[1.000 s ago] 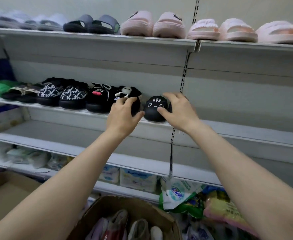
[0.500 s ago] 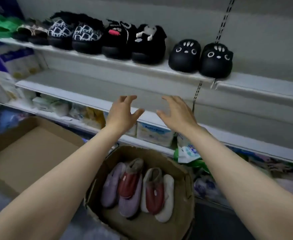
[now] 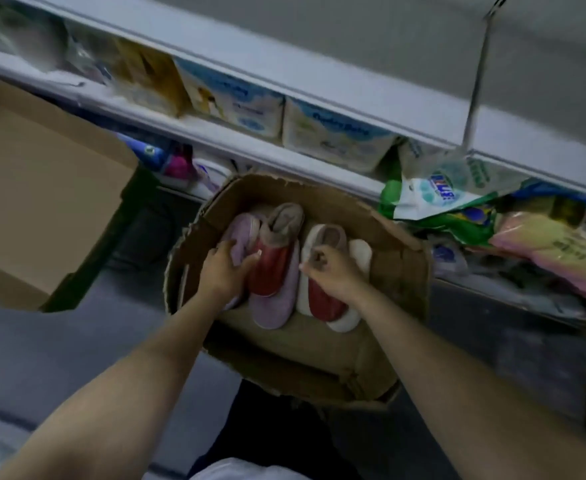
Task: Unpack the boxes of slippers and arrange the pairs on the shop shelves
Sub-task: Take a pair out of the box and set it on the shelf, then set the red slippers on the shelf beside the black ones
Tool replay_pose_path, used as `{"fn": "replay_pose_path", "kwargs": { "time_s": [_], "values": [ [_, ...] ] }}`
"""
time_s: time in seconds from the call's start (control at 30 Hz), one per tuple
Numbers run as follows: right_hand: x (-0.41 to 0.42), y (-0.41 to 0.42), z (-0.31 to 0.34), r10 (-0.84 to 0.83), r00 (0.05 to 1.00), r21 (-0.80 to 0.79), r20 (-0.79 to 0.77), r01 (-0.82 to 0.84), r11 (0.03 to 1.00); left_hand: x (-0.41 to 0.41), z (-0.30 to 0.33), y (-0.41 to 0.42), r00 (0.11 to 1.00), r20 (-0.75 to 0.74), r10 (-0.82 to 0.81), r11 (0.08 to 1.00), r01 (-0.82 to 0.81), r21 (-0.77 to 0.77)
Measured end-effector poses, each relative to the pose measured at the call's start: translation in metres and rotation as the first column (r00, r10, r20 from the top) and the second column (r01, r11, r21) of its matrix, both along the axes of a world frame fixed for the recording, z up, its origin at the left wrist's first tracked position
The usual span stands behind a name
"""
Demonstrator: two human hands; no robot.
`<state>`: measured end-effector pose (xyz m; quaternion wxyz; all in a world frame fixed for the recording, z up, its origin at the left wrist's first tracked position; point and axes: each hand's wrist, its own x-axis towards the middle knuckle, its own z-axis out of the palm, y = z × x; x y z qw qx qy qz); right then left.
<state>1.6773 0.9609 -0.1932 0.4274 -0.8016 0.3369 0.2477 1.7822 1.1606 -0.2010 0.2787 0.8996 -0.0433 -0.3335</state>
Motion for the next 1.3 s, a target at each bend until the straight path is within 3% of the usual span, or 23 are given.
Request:
{"fn": "replay_pose_path", "kwargs": {
  "time_s": [0.1,0.2,0.37,0.63,0.77,0.9,1.07,1.17,1.3],
  "values": [
    [-0.004,0.013,-0.041,-0.239,0.967,0.151,-0.089,0.250,0.956,-0.009,-0.039,0.005,0.991,-0.129,0.023,1.000,-0.022,0.011],
    [-0.015,0.012,-0.072,-0.443,0.885,0.121,-0.145,0.460,0.880,-0.014,-0.066,-0.004,0.978,-0.202,0.045,0.999,-0.045,0.003],
    [-0.045,0.001,-0.110,-0.554,0.807,-0.075,-0.204,0.551,0.831,-0.009,-0.096,-0.021,0.972,-0.225,0.070,0.998,-0.068,0.019],
    [-0.060,0.001,-0.138,-0.687,0.650,0.009,-0.325,0.728,0.685,-0.008,-0.113,-0.025,0.966,-0.251,0.067,0.995,-0.047,0.084],
    [-0.053,0.008,-0.139,-0.752,0.608,0.142,-0.254,0.793,0.593,-0.011,-0.121,-0.025,0.944,-0.316,0.093,0.994,-0.067,0.090],
    [-0.052,0.012,-0.125,-0.793,0.586,0.164,-0.165,0.809,0.564,-0.024,-0.113,-0.027,0.917,-0.328,0.226,0.970,-0.243,-0.010],
    [-0.075,0.000,-0.084,-0.734,0.678,0.185,0.034,0.718,0.671,-0.054,-0.076,-0.038,0.925,-0.258,0.279,0.944,-0.313,-0.103],
    [-0.101,-0.014,-0.050,-0.703,0.699,0.235,0.130,0.667,0.707,-0.077,-0.042,-0.046,0.922,-0.255,0.291,0.901,-0.354,-0.252],
    [-0.146,-0.037,-0.007,-0.708,0.663,0.289,0.243,0.647,0.706,-0.128,0.010,-0.058,0.958,-0.199,0.209,0.833,-0.281,-0.478]
  ]
}}
